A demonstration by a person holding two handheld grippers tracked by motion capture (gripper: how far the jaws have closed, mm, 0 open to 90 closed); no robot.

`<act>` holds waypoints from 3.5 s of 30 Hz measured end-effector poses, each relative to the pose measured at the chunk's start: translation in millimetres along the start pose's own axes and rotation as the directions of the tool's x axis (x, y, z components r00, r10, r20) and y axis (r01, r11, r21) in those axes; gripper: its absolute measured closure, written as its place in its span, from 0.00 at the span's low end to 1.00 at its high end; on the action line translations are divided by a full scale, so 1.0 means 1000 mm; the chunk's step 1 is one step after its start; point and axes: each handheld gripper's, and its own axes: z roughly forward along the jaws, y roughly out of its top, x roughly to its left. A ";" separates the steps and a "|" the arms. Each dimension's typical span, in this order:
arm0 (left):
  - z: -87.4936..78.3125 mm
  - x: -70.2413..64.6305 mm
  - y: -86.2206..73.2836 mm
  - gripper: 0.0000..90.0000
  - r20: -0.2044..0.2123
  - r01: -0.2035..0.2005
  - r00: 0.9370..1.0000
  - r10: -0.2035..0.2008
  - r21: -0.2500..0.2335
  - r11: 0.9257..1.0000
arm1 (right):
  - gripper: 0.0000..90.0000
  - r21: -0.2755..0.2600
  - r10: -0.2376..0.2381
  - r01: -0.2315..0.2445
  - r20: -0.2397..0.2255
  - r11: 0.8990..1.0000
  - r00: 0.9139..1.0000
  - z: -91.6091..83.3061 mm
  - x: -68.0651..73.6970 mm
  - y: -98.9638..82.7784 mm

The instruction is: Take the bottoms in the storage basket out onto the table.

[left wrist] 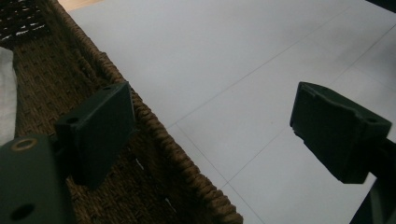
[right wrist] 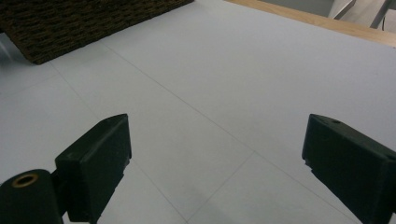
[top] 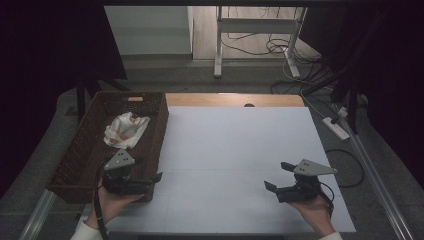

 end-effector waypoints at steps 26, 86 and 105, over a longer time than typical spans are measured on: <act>-0.006 0.008 0.002 0.15 -0.007 0.015 1.000 -0.015 -0.016 1.000 | 0.10 0.024 -0.004 0.003 0.003 1.000 1.000 0.005 -0.002 -0.003; -0.005 0.042 0.039 0.15 -0.065 0.045 0.997 -0.048 -0.042 0.998 | 0.11 0.051 -0.010 0.010 0.004 0.999 1.000 0.012 -0.005 -0.007; 0.000 0.063 0.047 0.15 -0.083 0.062 0.994 -0.065 -0.034 0.998 | 0.11 0.062 -0.006 0.005 0.009 0.998 1.000 0.014 -0.006 -0.008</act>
